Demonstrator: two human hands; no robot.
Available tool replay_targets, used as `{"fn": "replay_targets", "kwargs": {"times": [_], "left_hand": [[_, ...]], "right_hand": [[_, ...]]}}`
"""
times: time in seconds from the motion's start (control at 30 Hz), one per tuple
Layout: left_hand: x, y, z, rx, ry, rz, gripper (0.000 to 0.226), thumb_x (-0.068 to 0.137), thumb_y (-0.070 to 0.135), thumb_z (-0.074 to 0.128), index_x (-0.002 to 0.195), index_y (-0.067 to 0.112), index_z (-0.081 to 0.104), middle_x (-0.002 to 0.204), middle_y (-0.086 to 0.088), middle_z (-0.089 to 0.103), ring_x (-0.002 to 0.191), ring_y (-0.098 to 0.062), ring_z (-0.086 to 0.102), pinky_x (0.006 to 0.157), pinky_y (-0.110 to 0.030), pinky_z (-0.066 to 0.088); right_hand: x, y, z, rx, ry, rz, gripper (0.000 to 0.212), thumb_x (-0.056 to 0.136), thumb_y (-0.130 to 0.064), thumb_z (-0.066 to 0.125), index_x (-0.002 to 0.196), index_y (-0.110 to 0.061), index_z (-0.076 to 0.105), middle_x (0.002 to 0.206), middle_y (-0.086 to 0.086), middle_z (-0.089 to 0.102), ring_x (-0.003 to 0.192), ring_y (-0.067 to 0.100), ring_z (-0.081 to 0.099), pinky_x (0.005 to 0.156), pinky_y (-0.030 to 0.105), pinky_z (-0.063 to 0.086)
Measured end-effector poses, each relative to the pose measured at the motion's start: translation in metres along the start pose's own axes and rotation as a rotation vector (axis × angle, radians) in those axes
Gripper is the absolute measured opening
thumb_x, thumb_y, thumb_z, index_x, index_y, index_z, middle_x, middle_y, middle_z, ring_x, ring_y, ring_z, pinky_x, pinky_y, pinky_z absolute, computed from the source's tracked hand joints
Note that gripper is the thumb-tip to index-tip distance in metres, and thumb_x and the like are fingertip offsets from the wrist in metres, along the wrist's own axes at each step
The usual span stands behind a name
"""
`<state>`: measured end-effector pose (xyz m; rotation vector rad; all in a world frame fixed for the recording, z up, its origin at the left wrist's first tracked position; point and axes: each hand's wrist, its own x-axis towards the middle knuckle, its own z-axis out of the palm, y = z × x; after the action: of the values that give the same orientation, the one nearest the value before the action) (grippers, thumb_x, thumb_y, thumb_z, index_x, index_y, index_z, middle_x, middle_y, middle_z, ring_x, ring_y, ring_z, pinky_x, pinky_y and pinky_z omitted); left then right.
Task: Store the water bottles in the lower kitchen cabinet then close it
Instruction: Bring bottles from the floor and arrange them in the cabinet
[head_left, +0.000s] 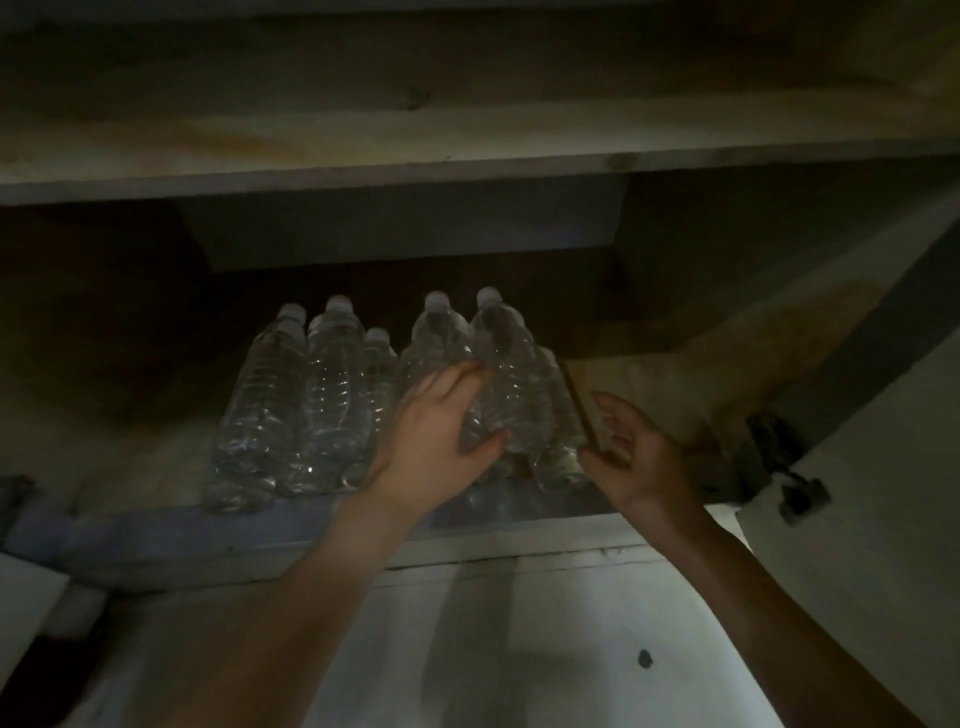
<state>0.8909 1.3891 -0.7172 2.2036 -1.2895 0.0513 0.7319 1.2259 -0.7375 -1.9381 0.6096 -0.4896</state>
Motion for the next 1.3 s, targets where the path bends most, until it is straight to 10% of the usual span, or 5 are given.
{"fn": "replay_targets", "kwargs": {"times": [0.27,0.7,1.3], "left_hand": [[0.018,0.002,-0.020,0.111,-0.119,0.076,0.077,0.079,0.042,0.075,0.145,0.018,0.044,0.148,-0.003,0.046,0.136,-0.022,0.041,0.113,-0.044,0.035],[0.030,-0.012,0.002,0.045,-0.084,0.157,0.067,0.077,0.039,0.077,0.136,0.016,0.057,0.142,-0.004,0.055,0.131,-0.023,0.050,0.110,-0.039,0.039],[0.022,-0.033,0.007,-0.054,0.031,0.174,0.067,0.070,0.039,0.082,0.129,0.012,0.063,0.134,-0.006,0.062,0.123,-0.011,0.054,0.115,-0.045,0.034]], "right_hand": [[0.002,0.023,0.017,0.079,-0.112,0.157,0.070,0.070,-0.010,0.087,0.131,-0.027,0.057,0.120,-0.007,0.068,0.111,0.013,0.064,0.099,0.035,0.053],[0.008,0.028,0.030,0.168,-0.068,0.098,0.072,0.070,0.012,0.078,0.110,-0.043,0.054,0.105,-0.027,0.065,0.097,-0.007,0.066,0.087,0.019,0.053],[0.026,0.034,0.041,0.176,-0.058,0.063,0.076,0.074,0.008,0.078,0.112,-0.052,0.051,0.115,-0.024,0.062,0.113,0.003,0.063,0.099,0.031,0.051]]}}
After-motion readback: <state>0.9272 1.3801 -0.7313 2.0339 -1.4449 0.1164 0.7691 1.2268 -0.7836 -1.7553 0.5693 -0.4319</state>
